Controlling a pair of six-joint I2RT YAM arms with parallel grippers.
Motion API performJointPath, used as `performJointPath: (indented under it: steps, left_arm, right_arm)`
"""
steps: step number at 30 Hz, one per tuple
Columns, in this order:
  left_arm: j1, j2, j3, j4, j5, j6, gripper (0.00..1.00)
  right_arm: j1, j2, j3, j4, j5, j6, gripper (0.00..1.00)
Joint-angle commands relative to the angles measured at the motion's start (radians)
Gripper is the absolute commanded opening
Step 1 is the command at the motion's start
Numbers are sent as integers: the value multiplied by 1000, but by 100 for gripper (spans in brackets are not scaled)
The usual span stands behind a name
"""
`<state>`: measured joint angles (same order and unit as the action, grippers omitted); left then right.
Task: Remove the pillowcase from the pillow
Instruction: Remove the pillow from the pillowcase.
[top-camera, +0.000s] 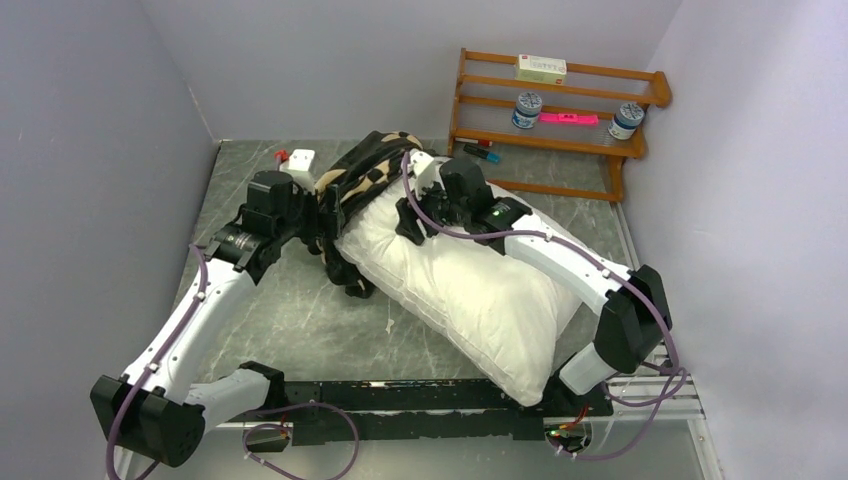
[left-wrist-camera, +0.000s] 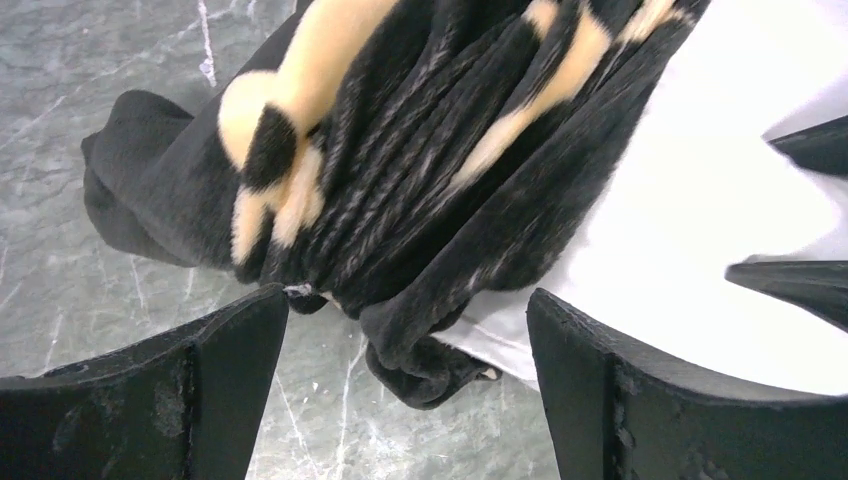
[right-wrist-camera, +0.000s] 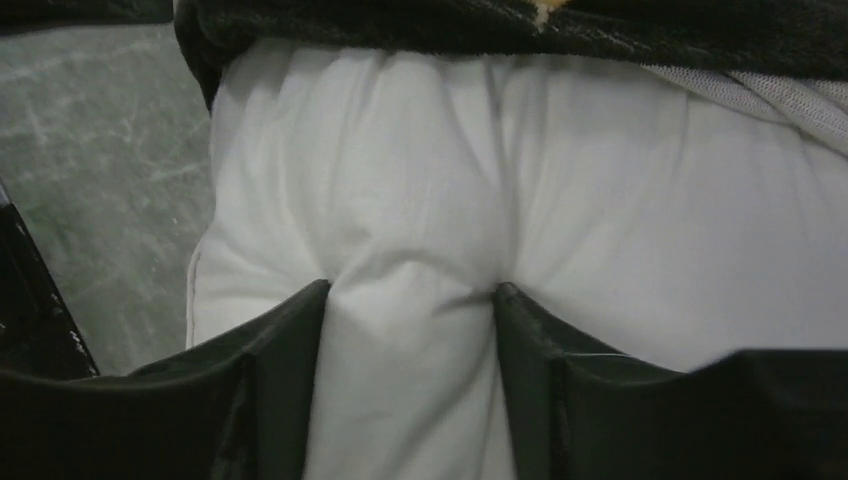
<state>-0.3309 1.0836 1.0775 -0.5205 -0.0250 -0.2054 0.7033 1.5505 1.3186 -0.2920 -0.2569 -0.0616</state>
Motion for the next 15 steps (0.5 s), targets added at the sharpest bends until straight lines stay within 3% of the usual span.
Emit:
performJointPath:
  steps: [1, 3, 5, 6, 15]
  left_arm:
    - [-3, 10, 39, 5, 56, 23, 95]
    - [-3, 24, 62, 8, 56, 26, 95]
    - [-3, 39, 82, 16, 75, 29, 96]
    - [-3, 50, 90, 20, 85, 30, 96]
    - [-92, 173, 209, 5, 58, 72, 96]
  right_arm:
    - [15, -12, -72, 23, -25, 11, 51]
    - [24, -28, -97, 19, -33, 9, 24]
    - [35, -48, -124, 20, -36, 12, 5]
    - [40, -58, -138, 24, -38, 16, 0]
    - [97, -142, -231, 43, -52, 14, 0]
